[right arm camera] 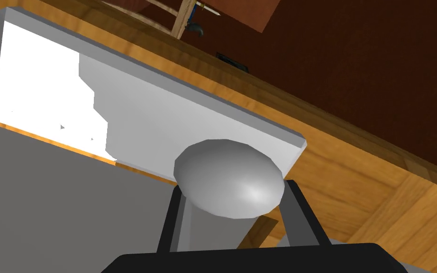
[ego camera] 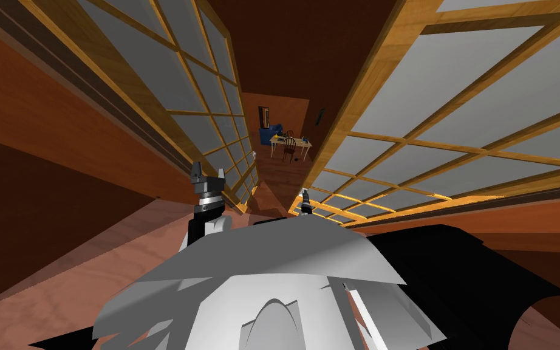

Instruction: Push the door open

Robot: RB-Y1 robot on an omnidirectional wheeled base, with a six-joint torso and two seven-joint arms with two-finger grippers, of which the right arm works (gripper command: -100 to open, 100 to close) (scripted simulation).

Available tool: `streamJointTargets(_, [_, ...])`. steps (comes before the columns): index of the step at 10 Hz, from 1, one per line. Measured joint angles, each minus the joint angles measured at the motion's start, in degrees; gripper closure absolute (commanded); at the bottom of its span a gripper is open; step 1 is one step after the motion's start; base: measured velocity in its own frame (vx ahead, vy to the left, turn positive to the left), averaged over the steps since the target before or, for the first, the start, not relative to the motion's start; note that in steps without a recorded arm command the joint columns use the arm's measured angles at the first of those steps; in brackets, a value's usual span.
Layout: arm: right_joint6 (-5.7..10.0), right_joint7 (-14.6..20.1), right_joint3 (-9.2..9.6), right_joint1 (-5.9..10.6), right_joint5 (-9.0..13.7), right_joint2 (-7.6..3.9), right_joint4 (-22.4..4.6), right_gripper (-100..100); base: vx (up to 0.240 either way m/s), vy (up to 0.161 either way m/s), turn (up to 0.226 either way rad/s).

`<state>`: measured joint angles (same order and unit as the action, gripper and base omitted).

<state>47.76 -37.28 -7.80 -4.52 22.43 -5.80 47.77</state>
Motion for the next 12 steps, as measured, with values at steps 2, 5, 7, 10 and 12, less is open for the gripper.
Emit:
streamJointTargets(2, [0.26, 2.50, -0.17, 0.41, 0.53, -0.05, -0.68, 100, 0.051, -0.017, -0.004])
streamJointTargets(5, [0.87, 6.95, -0.66, 1.06, 1.67, -0.19, -1.45, 100, 0.043, -0.016, -0.011])
streamJointTargets(7, [1.15, 7.60, -1.03, 1.05, 1.78, -0.55, -1.97, -100, 0.006, 0.050, 0.019])
streamJointTargets(10, [1.82, 4.30, -1.71, -0.04, 1.17, -1.52, -2.41, -100, -0.006, 0.074, 0.013])
streamJointTargets(12, [2.29, 1.56, -2.18, -0.89, 0.59, -2.14, -2.78, -100, -0.004, 0.090, 0.029])
